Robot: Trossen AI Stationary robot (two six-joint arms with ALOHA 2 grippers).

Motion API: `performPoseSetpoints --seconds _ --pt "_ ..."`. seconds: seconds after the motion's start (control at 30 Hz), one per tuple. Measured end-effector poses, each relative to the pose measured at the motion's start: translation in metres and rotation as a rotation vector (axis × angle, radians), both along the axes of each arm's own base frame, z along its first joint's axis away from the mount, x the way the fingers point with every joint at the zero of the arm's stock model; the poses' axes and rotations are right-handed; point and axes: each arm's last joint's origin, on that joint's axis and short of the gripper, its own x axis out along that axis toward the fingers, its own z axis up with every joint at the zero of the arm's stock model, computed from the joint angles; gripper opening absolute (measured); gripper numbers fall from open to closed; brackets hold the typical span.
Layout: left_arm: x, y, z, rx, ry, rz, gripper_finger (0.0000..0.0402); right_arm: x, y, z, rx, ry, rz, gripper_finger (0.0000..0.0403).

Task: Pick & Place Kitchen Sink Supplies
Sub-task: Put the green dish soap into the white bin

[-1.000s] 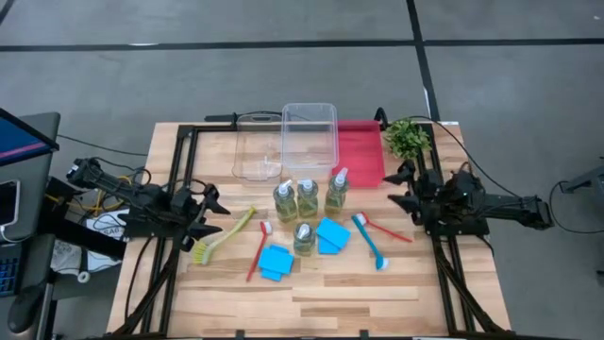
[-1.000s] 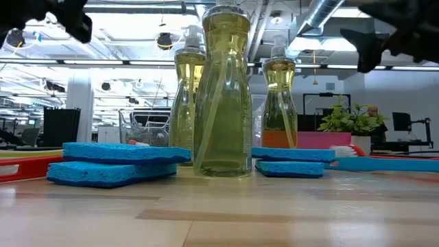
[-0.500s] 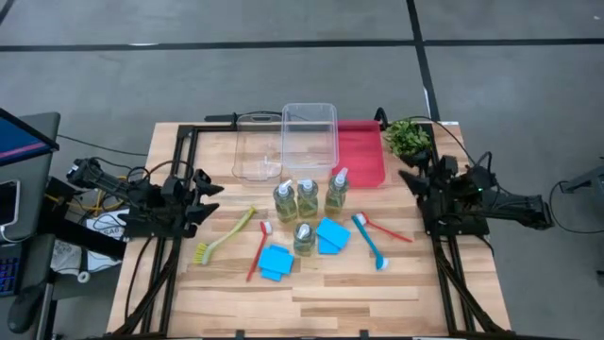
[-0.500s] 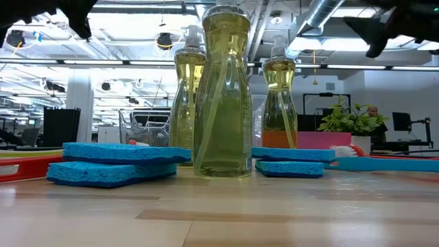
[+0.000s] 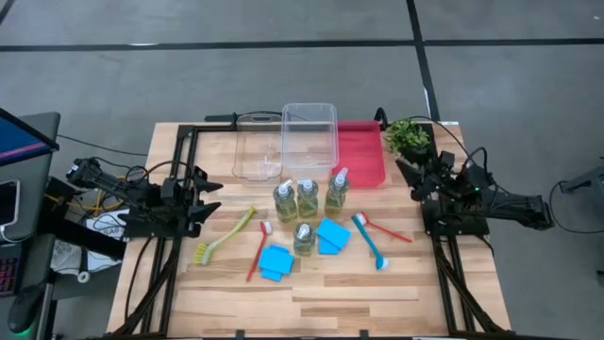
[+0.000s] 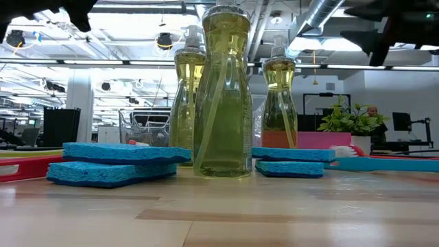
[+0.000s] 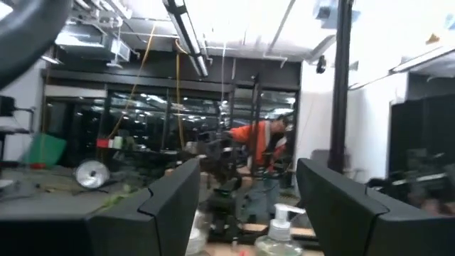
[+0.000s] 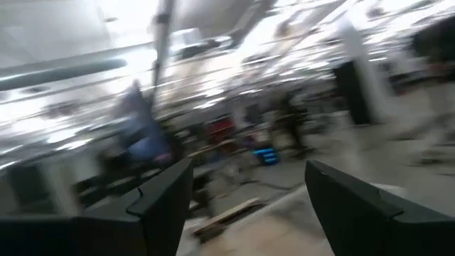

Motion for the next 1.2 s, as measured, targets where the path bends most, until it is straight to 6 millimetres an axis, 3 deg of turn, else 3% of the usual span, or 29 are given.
performPoseSetpoints --seconds 0.17,0.4,0.57,0.8,1.2 --pt "0.013 -0.001 0.005 0.002 0.116 0.150 0.0237 0.004 0.007 0.000 -0.056 0.018 0.190 0.0265" --pt "0.044 -0.008 0.001 0.151 0.336 0.225 0.0237 0.019 0.006 -0.009 -0.064 0.149 0.180 0.0265" --pt "0.058 -0.005 0.004 0.207 0.388 0.279 0.0237 0.030 0.003 -0.011 -0.079 0.255 0.127 0.0265" --pt "0.061 0.004 0.001 0.211 0.433 0.304 0.0237 0.044 0.002 0.000 -0.091 0.402 0.128 0.0265" --pt "0.065 0.013 -0.004 0.161 0.455 0.148 0.0237 0.072 0.001 0.003 -0.112 0.485 0.137 0.0265"
